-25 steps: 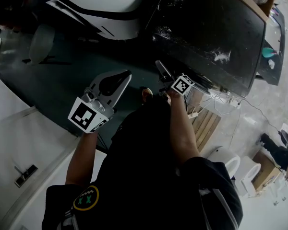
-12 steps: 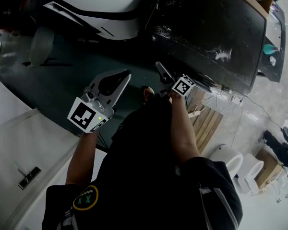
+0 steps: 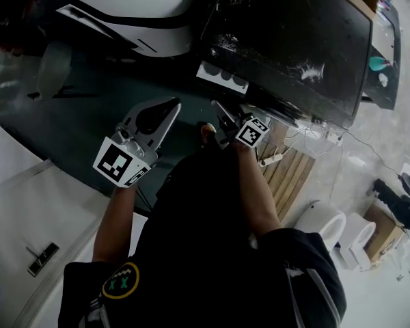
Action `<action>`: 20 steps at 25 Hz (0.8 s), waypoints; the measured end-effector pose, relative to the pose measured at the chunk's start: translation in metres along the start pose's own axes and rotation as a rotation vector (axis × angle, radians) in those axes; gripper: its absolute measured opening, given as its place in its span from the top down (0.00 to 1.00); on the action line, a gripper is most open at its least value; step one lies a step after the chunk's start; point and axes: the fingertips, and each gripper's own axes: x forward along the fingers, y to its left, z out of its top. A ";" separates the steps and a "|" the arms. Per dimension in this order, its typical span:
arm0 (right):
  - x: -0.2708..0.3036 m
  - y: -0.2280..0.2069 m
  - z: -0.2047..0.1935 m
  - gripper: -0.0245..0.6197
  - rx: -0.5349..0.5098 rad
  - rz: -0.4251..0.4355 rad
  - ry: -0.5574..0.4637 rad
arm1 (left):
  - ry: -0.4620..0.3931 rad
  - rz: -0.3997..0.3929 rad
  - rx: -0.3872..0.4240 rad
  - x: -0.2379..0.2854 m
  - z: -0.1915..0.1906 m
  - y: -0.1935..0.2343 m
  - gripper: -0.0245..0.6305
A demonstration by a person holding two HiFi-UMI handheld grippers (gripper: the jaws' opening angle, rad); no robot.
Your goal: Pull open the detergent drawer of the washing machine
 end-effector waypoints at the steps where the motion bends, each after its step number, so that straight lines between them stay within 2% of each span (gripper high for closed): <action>1: -0.002 0.002 -0.003 0.43 0.004 -0.002 0.002 | -0.001 -0.005 -0.003 0.001 -0.001 -0.001 0.93; 14: -0.019 0.020 -0.034 0.44 0.029 0.006 0.038 | 0.004 -0.052 -0.022 0.014 -0.011 -0.007 0.93; 16: -0.025 0.021 -0.045 0.45 0.033 0.002 0.064 | 0.005 -0.051 -0.021 0.015 -0.011 -0.006 0.93; 18: -0.034 0.025 -0.060 0.49 0.027 0.008 0.117 | 0.008 -0.051 -0.021 0.016 -0.011 -0.006 0.93; 19: -0.037 0.028 -0.069 0.56 0.023 0.014 0.150 | 0.010 -0.051 -0.022 0.017 -0.012 -0.006 0.93; 20: -0.040 0.030 -0.077 0.56 0.021 0.018 0.181 | 0.012 -0.049 -0.024 0.017 -0.013 -0.005 0.93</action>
